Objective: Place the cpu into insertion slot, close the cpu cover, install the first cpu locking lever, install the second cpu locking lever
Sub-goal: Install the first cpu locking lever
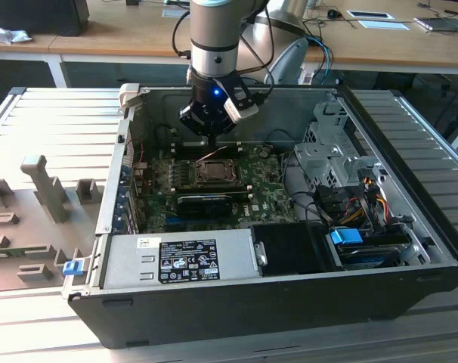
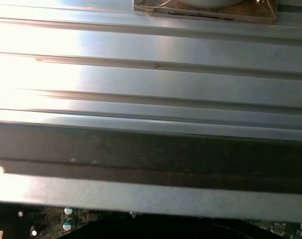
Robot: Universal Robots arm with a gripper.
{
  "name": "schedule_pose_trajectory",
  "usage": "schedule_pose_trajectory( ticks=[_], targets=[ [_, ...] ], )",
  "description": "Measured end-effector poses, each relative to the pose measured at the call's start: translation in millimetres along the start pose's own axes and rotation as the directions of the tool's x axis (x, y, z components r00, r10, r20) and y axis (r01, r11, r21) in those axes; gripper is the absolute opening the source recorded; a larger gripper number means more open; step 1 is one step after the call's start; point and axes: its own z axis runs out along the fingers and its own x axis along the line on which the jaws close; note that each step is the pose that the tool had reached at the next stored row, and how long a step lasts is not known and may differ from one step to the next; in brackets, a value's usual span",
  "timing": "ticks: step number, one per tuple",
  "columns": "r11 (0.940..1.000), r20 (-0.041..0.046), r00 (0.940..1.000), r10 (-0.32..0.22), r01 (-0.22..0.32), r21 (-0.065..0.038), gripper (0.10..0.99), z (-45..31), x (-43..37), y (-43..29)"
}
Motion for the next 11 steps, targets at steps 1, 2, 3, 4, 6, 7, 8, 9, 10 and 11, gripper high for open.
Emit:
schedule_pose_trajectory(
  ticks=[1,2,3,4,6,7,8,9,10,11],
  targets=[
    [1.0000,0.0000,1.0000,0.000,0.000,0.000,0.106,0.8,-1.2,0.7],
    [1.0000,0.0000,1.0000,-0.001,0.001,0.000,0.106,2.1,-3.1,1.8],
    [1.0000,0.0000,1.0000,-0.001,0.001,0.000,0.106,2.9,-4.1,2.2],
    [1.0000,0.0002,1.0000,-0.001,0.001,0.000,0.106,4.4,-5.3,2.8],
    [1.0000,0.0000,1.0000,-0.001,0.001,0.000,0.106,6.5,-6.1,2.7],
    [1.0000,0.0001,1.0000,-0.001,0.001,0.000,0.106,7.0,-6.1,2.7],
    [1.0000,-0.0001,1.0000,-0.001,0.001,0.000,0.106,7.2,-6.1,2.6],
    [1.0000,-0.0001,1.0000,-0.001,0.001,0.000,0.106,7.5,-6.1,2.4],
    [1.0000,0.0001,1.0000,-0.002,0.002,0.000,0.106,8.1,-6.2,2.2],
    [1.0000,0.0001,1.0000,-0.002,0.002,0.000,0.106,8.5,-6.3,2.1]
  ],
)
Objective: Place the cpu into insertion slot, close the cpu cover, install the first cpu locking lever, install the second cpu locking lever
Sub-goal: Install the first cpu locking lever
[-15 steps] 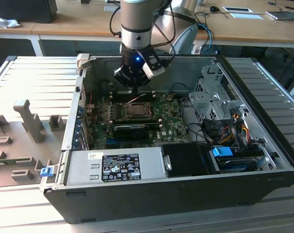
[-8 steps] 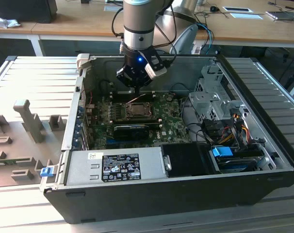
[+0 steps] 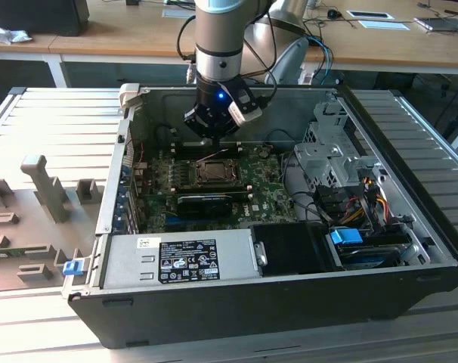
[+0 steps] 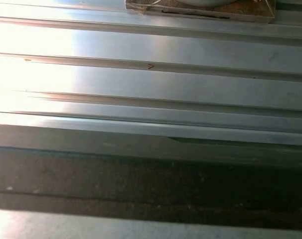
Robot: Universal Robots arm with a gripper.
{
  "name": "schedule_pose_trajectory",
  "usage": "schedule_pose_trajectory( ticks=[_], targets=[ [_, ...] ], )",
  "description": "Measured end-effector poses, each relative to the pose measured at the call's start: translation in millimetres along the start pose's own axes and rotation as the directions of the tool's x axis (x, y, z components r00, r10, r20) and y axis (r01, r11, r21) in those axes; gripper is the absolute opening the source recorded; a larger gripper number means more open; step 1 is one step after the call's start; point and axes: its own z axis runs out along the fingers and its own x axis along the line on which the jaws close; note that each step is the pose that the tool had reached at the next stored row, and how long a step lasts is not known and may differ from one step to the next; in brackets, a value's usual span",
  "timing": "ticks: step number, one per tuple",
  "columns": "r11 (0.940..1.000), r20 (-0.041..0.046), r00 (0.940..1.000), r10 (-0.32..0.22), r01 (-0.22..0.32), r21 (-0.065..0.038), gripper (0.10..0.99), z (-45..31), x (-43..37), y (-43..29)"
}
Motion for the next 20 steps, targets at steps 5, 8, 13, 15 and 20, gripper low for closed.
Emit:
schedule_pose_trajectory(
  ticks=[5,8,13,15,20],
  targets=[
    [1.0000,-0.0001,1.0000,0.000,0.000,0.000,0.106,3.4,-3.3,-0.4],
    [1.0000,-0.0001,1.0000,0.000,0.000,0.000,0.106,5.7,-5.7,-0.7],
    [1.0000,-0.0001,1.0000,0.000,0.000,0.000,0.106,10.0,-8.0,-1.0],
    [1.0000,-0.0001,1.0000,0.000,0.000,0.000,0.106,12.5,-9.3,-1.2],
    [1.0000,-0.0002,1.0000,0.000,0.000,0.000,0.106,16.1,-10.5,-1.7]
  ],
)
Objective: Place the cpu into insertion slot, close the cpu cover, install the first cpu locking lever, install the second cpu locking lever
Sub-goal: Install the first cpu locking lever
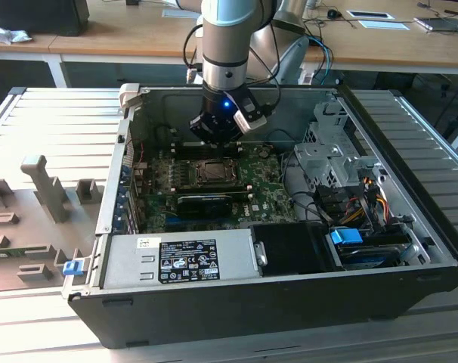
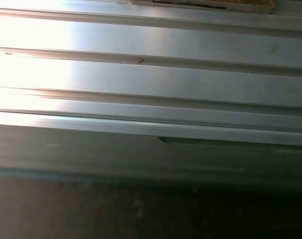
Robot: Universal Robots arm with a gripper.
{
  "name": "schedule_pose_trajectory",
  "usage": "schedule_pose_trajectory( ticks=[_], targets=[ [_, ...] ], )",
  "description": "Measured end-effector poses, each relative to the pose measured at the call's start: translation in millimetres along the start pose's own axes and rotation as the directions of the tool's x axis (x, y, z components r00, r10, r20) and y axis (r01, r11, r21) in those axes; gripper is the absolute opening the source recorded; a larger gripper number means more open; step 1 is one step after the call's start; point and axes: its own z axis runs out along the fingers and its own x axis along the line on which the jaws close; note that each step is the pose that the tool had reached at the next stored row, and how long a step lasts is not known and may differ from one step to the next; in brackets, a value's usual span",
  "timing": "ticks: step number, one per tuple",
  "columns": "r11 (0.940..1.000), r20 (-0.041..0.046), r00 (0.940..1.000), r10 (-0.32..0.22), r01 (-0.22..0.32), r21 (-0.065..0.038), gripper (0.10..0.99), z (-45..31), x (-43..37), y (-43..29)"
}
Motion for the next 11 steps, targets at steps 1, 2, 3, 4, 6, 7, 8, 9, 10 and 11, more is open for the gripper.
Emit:
schedule_pose_trajectory(
  ticks=[1,2,3,4,6,7,8,9,10,11],
  targets=[
    [1.0000,0.0000,1.0000,0.000,0.000,0.000,0.106,0.2,-0.4,-0.2],
    [1.0000,0.0000,1.0000,0.001,-0.001,0.000,0.106,0.7,-1.0,-0.4],
    [1.0000,0.0001,1.0000,0.002,-0.002,0.000,0.106,1.0,-1.2,-0.7],
    [1.0000,0.0002,1.0000,0.002,-0.002,0.000,0.106,1.2,-1.4,-0.9],
    [1.0000,0.0002,1.0000,0.002,-0.002,0.000,0.106,1.6,-1.4,-1.3],
    [1.0000,0.0002,1.0000,0.002,-0.002,0.000,0.106,2.0,-1.5,-1.5],
    [1.0000,0.0001,1.0000,0.002,-0.002,0.000,0.106,2.3,-1.5,-1.7],
    [1.0000,0.0002,1.0000,0.002,-0.002,0.000,0.106,2.6,-1.5,-2.0],
    [1.0000,0.0002,1.0000,0.002,-0.002,0.000,0.106,3.0,-1.5,-2.4],
    [1.0000,0.0002,1.0000,0.002,-0.002,0.000,0.106,3.3,-1.5,-2.6]
  ],
)
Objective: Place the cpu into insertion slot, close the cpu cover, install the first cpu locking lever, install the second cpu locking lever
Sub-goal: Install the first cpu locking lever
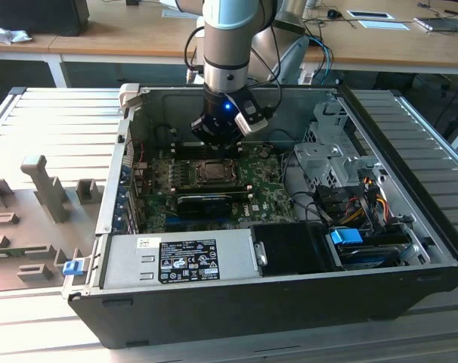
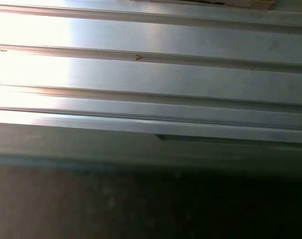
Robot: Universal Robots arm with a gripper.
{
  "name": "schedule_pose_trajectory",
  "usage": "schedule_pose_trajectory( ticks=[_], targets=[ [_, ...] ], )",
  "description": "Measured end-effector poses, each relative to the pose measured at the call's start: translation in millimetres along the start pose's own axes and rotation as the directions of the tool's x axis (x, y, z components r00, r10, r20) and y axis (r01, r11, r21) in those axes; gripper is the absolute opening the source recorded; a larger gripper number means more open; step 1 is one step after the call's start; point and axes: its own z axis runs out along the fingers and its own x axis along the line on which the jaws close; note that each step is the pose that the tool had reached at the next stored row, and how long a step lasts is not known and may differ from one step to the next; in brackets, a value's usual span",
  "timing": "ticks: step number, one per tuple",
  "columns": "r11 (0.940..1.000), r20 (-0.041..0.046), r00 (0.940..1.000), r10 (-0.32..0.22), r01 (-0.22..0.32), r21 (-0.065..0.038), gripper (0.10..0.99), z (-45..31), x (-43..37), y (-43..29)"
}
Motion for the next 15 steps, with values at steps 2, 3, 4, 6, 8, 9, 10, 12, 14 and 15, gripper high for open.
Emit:
schedule_pose_trajectory(
  ticks=[2,3,4,6,8,9,10,12,14,15],
  targets=[
    [1.0000,0.0000,1.0000,0.000,0.000,0.000,0.106,0.6,0.1,-0.5],
    [1.0000,-0.0002,1.0000,0.000,0.000,0.000,0.106,1.1,0.1,-0.9],
    [1.0000,-0.0002,1.0000,0.000,0.000,-0.003,0.106,1.7,0.2,-1.2],
    [1.0000,-0.0001,1.0000,0.000,0.000,-0.009,0.106,2.8,0.2,-1.4],
    [0.9999,0.0003,1.0000,0.000,0.000,-0.012,0.106,3.3,0.3,-1.4],
    [0.9999,0.0005,1.0000,0.000,0.000,-0.012,0.106,3.5,0.2,-1.3],
    [0.9999,0.0005,1.0000,0.000,0.000,-0.012,0.106,3.5,0.1,-1.2],
    [0.9999,0.0013,1.0000,0.000,0.000,-0.013,0.106,1.9,0.0,-1.1],
    [0.9999,0.0016,1.0000,0.000,0.000,-0.014,0.106,-3.3,-0.2,-0.6],
    [0.9999,0.0010,1.0000,0.000,0.000,-0.013,0.106,-7.0,-0.1,-0.6]
  ],
)
